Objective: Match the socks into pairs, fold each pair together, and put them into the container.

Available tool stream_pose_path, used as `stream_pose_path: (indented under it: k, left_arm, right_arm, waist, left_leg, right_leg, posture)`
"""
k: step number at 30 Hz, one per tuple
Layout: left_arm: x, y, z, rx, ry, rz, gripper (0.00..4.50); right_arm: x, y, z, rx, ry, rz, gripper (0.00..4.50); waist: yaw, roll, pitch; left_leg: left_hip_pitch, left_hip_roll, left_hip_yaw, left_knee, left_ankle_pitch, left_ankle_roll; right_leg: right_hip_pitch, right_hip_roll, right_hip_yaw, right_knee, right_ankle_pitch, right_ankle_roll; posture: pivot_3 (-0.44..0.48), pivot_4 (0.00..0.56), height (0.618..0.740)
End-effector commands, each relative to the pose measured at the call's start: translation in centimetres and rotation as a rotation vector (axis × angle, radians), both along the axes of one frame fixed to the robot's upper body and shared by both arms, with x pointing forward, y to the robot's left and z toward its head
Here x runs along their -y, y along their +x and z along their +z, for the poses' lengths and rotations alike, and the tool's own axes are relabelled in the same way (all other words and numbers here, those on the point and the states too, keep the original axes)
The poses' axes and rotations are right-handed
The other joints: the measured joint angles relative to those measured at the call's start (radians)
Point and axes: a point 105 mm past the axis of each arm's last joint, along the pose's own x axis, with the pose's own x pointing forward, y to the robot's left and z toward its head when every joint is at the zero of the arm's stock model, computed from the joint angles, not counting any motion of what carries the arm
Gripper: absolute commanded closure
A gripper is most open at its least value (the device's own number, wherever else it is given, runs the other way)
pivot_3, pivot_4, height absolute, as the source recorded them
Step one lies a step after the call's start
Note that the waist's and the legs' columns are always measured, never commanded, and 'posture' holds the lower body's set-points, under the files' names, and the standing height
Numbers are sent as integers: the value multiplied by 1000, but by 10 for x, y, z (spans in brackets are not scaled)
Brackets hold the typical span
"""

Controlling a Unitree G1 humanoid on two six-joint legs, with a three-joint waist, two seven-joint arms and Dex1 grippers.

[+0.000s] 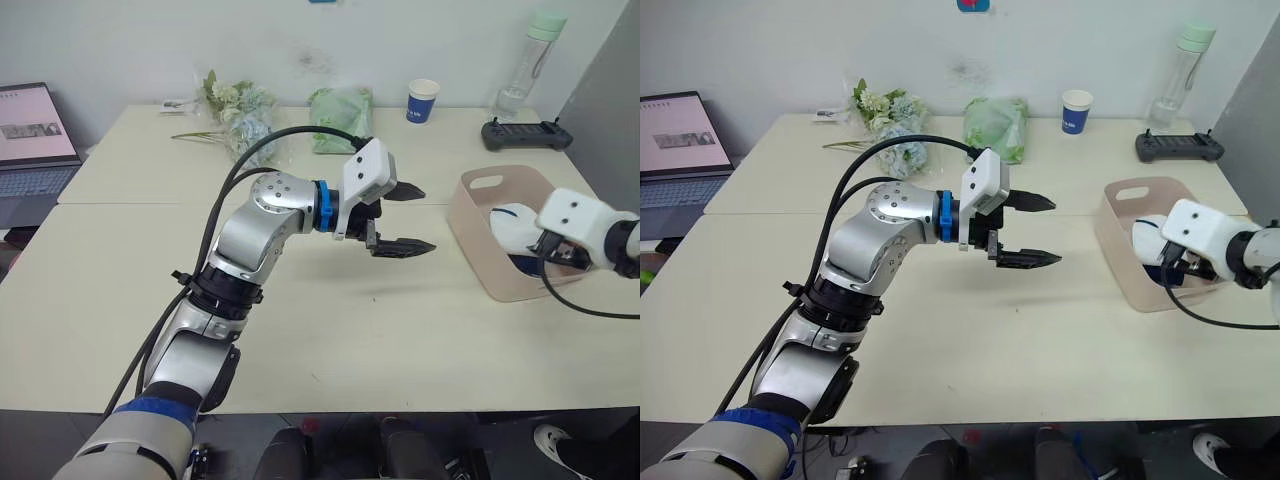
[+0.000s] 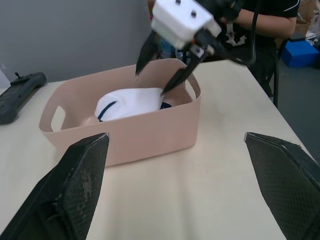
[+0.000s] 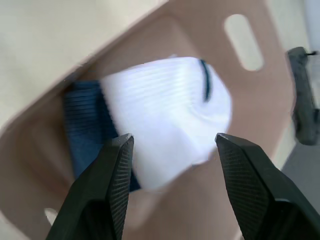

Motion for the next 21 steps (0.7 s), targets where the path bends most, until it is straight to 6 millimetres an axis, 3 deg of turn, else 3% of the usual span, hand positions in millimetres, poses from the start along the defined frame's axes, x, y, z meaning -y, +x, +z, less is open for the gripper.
stream_pose_path:
  k: [1,4,7,10,12,14,17,21]
  left_arm:
    - [-29,9,7,34,-35,96,0]
    - [-72,14,-8,29,1,217,0]
    - [-107,22,-17,41,25,393,0]
    - [-164,36,-24,64,16,718,0]
    - [-194,25,-45,88,79,824,0]
    - [-215,2,-62,110,89,829,0]
    - [-240,-28,-88,27,89,859,0]
    - [-273,-57,-117,-85,67,997,0]
  right_arm:
    - [-11,-5,52,161,51,35,1694]
    - [-41,0,73,272,170,141,1694]
    - [-75,3,79,351,286,262,1694]
    - [-121,18,51,401,465,329,1694]
    - [-139,22,25,381,524,338,1694]
    - [-154,18,-8,309,578,349,1694]
    - [-159,9,-43,233,634,329,1694]
    - [-150,-3,-80,159,654,266,789]
  waist:
    - [-4,0,0]
    - [-14,1,0]
    - [-14,0,0]
    - [-6,-2,-1]
    - [-5,-2,-1]
    - [-3,-1,-2]
    - [10,-1,-2]
    - [28,-1,-2]
  left_leg:
    - [1,1,0,0,0,0]
    - [3,3,1,-2,0,0]
    - [3,5,-2,-3,0,0]
    - [2,5,-4,-1,0,0]
    - [2,4,-3,-2,0,0]
    - [0,3,-2,-3,1,-1]
    - [-14,2,-3,0,1,-2]
    - [-22,0,-6,10,0,-2]
  right_leg:
    - [0,0,0,0,0,0]
    - [0,0,1,0,1,-1]
    - [0,1,1,0,1,-2]
    - [1,0,0,0,1,-2]
    - [0,0,1,0,1,-2]
    - [-3,-2,2,-1,1,-2]
    - [-13,-5,-1,-2,1,-2]
    - [-15,-7,-3,-2,4,-1]
  posture:
    - [0,150,740]
    - [0,150,740]
    - [0,150,740]
    - [0,150,740]
    - [0,150,740]
    - [0,150,740]
    - [0,150,740]
    - [0,150,740]
